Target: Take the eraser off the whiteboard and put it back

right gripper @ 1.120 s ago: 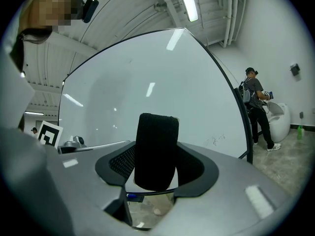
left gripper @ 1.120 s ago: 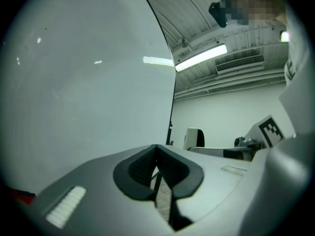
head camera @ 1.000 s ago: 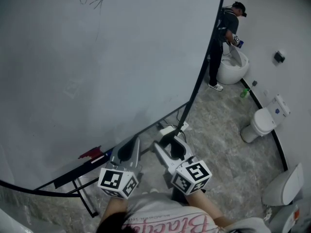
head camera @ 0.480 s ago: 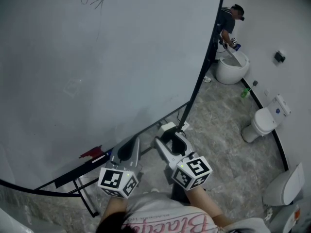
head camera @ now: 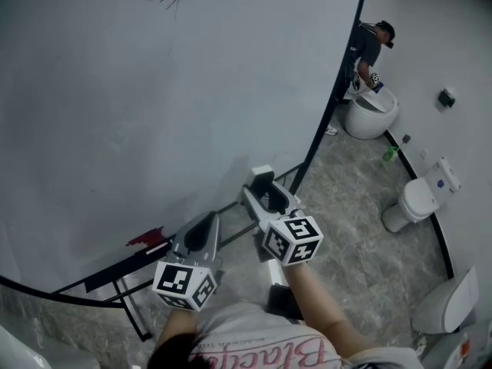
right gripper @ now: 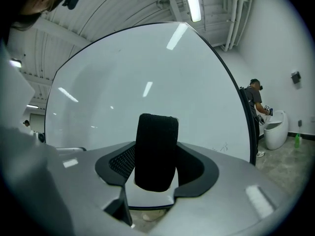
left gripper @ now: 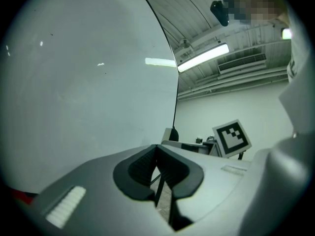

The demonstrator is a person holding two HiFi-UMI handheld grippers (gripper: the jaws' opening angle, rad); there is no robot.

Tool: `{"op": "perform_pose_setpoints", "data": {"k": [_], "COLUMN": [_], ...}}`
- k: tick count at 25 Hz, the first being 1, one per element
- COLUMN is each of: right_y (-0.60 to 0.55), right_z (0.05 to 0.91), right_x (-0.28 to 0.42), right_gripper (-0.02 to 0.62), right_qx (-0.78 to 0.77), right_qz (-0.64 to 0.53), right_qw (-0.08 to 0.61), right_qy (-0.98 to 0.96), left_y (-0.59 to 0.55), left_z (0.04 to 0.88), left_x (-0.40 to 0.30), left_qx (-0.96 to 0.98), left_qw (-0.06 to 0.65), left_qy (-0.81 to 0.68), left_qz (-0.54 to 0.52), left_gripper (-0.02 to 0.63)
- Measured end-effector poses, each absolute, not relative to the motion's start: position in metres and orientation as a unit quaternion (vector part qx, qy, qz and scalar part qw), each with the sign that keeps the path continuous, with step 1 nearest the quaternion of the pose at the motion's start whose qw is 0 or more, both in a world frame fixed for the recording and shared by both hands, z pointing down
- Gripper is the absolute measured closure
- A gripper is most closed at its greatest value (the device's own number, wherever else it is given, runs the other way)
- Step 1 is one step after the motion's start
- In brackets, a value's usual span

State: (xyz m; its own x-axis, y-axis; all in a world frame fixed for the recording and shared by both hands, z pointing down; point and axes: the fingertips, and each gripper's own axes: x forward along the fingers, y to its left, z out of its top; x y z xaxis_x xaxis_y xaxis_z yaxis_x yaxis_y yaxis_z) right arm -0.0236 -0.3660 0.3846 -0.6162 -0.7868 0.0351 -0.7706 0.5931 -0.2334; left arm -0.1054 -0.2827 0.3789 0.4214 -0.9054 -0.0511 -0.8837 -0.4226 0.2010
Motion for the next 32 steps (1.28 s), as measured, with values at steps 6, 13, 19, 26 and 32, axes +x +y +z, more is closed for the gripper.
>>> {"op": "perform_pose_setpoints", "data": {"k": [6, 13, 19, 26, 32], "right_y": [-0.4, -0.425, -0.434, -0.434, -0.425], "right_z": [0.392, 0.394, 0.394, 0.393, 0.395], "right_x": [-0.037, -0.05, -0.054, -0.056, -0.05], "right_gripper": [0.356, 0.351, 0.35, 0.343, 0.336], "right_qx": [-0.427, -0.422, -0.414, -0.42, -0.423], "right_qz": [-0.15, -0.174, -0.193, -0.18, -0.187], "right_qw": [0.041, 0.051, 0.058, 0.056, 0.055], "right_qy": [0.891, 0.888, 0.888, 0.888, 0.885], "left_y": [-0.28, -0.279, -0.28, -0.28, -0.281], "left_z": [0.377, 0.374, 0.373, 0.374, 0.376], "left_x": [-0.118, -0.126, -0.128, -0.125, -0.123], "left_qx": [0.831, 0.828, 0.827, 0.829, 0.831], "left_qw": [0.067, 0.062, 0.062, 0.063, 0.066], "left_qy": [-0.546, -0.552, -0.554, -0.551, -0.548], "left_qz": [-0.079, -0.076, -0.075, -0.074, -0.074], "left_gripper": [0.606, 0.607, 0.607, 0.607, 0.606]}}
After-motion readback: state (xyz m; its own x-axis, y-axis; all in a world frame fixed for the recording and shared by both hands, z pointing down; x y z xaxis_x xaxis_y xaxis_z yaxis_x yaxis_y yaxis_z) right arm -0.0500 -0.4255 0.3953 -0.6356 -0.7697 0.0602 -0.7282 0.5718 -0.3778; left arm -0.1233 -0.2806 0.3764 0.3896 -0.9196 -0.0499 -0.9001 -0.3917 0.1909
